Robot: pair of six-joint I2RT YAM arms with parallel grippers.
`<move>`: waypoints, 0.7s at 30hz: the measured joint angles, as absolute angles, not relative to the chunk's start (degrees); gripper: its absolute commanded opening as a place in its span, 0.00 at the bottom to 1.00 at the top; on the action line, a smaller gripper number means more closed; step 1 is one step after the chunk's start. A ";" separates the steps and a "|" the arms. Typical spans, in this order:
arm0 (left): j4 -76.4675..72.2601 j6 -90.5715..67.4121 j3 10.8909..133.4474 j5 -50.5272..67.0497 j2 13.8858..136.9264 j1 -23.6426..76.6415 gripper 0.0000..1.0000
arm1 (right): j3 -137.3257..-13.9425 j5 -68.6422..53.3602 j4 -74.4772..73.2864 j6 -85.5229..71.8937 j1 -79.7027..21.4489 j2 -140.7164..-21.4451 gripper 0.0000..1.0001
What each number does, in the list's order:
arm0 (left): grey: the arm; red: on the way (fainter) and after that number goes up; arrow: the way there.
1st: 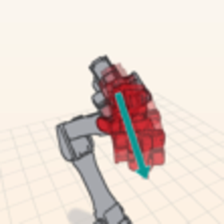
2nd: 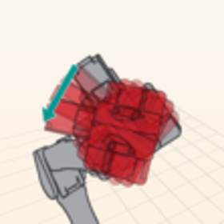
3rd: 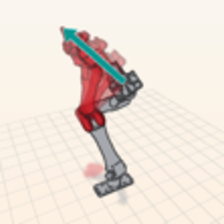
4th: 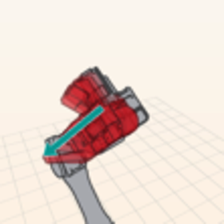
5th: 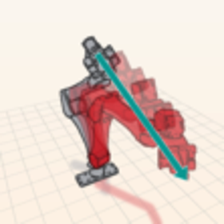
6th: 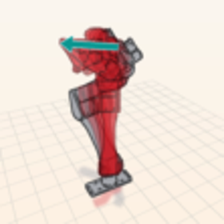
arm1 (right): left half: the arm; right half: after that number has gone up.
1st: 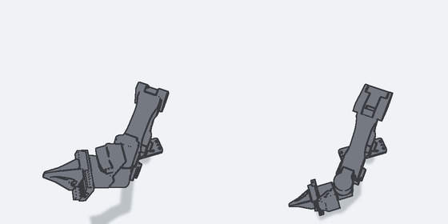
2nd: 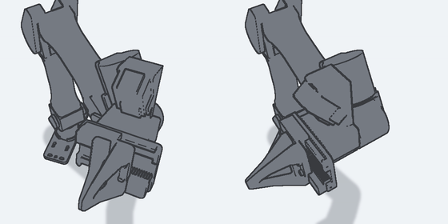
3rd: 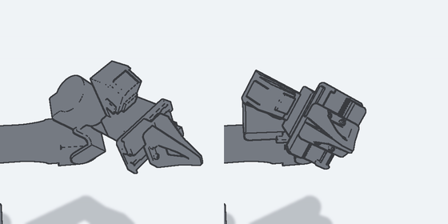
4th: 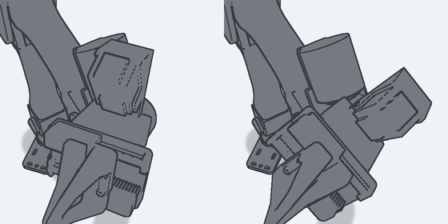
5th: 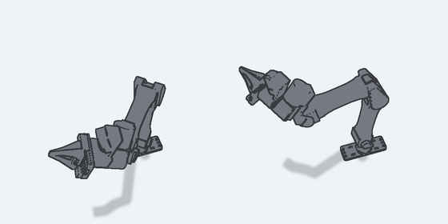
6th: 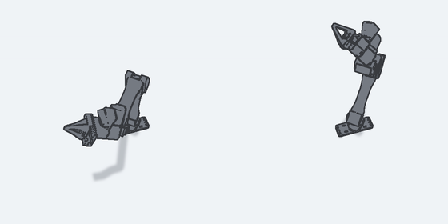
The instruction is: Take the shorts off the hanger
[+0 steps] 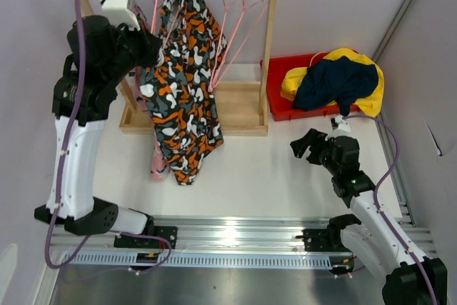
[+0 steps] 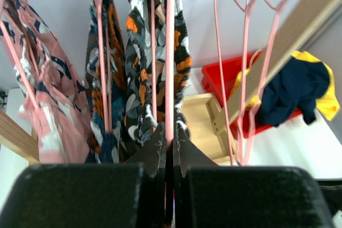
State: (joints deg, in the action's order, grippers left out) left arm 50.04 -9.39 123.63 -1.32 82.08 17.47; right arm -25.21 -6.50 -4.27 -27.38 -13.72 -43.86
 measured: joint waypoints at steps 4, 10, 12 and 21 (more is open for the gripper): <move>47.68 -9.39 111.72 1.32 72.86 17.43 0.00 | -25.26 -7.84 -4.32 -26.74 -13.76 -43.31 0.89; 45.19 -9.47 86.17 5.30 57.63 17.39 0.00 | -27.90 -17.19 -2.96 -23.88 -13.78 -39.42 0.93; 45.65 -9.61 80.49 6.68 54.43 17.47 0.00 | -30.22 -19.88 -1.28 -23.73 -14.04 -38.28 0.93; 53.21 -9.98 71.18 15.68 43.22 20.23 0.00 | -45.39 -28.67 2.90 -22.87 -19.66 -40.77 1.00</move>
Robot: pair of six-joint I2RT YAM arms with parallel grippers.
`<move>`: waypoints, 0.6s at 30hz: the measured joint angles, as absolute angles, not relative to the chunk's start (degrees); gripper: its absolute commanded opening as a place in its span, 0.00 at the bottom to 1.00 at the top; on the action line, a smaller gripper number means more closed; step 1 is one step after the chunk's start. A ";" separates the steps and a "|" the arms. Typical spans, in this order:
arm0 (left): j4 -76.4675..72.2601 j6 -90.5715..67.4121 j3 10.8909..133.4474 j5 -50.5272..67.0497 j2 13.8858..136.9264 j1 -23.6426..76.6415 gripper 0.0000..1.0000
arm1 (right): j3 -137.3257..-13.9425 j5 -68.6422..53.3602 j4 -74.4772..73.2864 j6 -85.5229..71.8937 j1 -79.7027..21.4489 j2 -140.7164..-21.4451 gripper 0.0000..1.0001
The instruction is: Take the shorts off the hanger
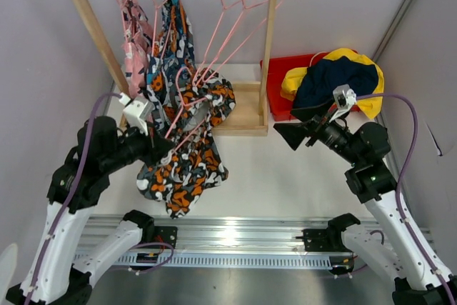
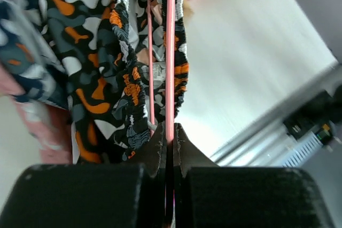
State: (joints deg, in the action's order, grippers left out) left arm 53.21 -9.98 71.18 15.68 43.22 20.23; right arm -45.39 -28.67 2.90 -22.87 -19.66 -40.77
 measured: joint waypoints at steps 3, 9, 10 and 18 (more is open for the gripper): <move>55.18 -10.07 71.48 19.84 40.42 23.49 0.00 | -49.21 -29.56 2.42 -21.47 -22.83 -42.22 0.99; 51.83 -13.78 72.23 35.92 35.44 27.75 0.00 | -53.01 -26.98 -2.98 -16.16 -28.05 -43.05 1.00; 51.44 -14.31 73.14 37.50 35.42 28.36 0.00 | -53.41 -26.33 -3.86 -15.49 -28.18 -43.05 0.99; 50.63 -15.29 83.59 42.00 37.50 31.27 0.00 | -58.52 -19.81 -9.28 -10.02 -28.34 -40.97 0.99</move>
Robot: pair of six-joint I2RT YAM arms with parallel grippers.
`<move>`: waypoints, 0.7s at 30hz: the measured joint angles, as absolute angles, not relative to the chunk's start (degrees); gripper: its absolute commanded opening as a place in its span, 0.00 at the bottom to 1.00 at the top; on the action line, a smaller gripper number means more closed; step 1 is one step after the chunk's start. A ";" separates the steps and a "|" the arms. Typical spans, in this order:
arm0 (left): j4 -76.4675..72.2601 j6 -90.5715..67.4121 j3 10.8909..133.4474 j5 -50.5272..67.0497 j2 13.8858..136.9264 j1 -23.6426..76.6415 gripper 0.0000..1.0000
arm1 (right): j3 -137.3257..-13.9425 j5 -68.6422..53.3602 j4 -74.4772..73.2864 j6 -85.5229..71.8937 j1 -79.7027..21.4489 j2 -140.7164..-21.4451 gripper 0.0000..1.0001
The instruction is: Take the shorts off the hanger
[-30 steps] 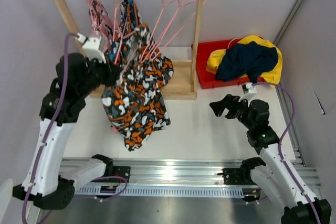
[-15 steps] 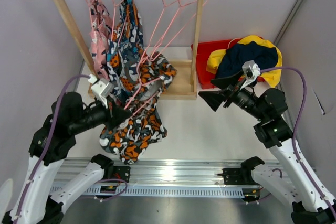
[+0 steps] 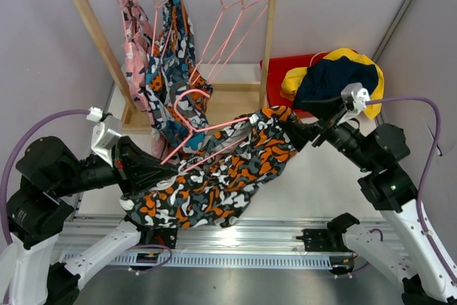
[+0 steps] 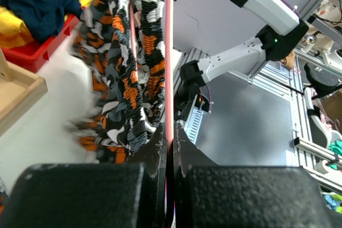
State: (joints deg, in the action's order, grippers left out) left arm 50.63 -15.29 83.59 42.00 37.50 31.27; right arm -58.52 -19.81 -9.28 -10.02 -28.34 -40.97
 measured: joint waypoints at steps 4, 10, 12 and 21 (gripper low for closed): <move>51.16 -14.46 86.11 41.71 39.07 31.44 0.00 | -59.09 -18.13 -9.47 -8.86 -28.38 -38.76 1.00; 51.57 -13.74 89.27 40.71 40.93 31.62 0.00 | -55.64 -19.29 -4.82 -11.11 -28.38 -38.30 1.00; 51.62 -13.47 90.72 40.69 41.65 31.62 0.00 | -52.88 -20.62 -1.76 -13.06 -28.38 -38.57 0.99; 51.81 -13.45 92.49 40.12 42.89 31.62 0.00 | -46.72 -27.11 9.91 -20.14 -28.82 -43.33 0.02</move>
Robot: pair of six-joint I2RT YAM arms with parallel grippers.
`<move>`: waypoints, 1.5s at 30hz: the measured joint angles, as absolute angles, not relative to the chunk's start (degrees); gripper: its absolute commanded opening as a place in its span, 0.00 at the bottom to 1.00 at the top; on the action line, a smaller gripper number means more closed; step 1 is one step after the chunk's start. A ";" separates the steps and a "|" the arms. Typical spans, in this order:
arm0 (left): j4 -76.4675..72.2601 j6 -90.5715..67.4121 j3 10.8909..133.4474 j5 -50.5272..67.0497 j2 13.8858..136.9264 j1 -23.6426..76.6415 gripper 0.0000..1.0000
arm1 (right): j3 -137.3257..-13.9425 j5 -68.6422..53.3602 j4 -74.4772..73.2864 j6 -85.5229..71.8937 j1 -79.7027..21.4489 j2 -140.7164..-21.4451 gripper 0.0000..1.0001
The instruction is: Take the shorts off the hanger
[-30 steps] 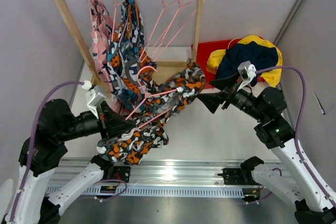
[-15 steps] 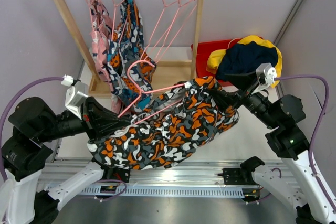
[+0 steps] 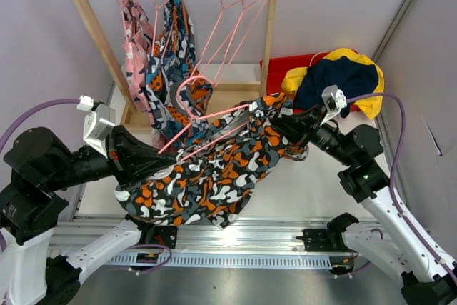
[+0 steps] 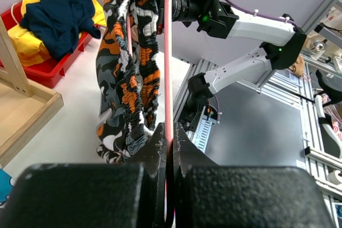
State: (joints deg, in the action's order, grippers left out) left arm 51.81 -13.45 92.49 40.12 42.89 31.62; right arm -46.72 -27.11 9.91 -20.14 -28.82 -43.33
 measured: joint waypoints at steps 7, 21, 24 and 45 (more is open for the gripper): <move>51.99 -12.38 92.05 37.76 42.87 31.64 0.00 | -47.22 -25.52 12.25 -19.57 -29.15 -43.70 0.00; 49.69 -11.51 86.72 35.94 42.92 31.66 0.00 | -57.89 -22.83 13.13 -25.82 -9.82 -51.16 0.00; 49.06 -11.49 85.21 35.18 43.48 31.81 0.00 | -57.89 -26.24 13.85 -29.61 -5.56 -53.21 0.00; 46.24 -10.50 84.51 30.76 46.81 34.28 0.00 | -52.34 -37.67 16.40 -45.65 13.39 -58.24 0.00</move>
State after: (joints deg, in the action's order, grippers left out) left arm 46.24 -10.50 84.51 30.76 46.81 34.28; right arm -52.34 -37.67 16.40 -45.65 13.39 -58.24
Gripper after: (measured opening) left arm 0.029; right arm 0.029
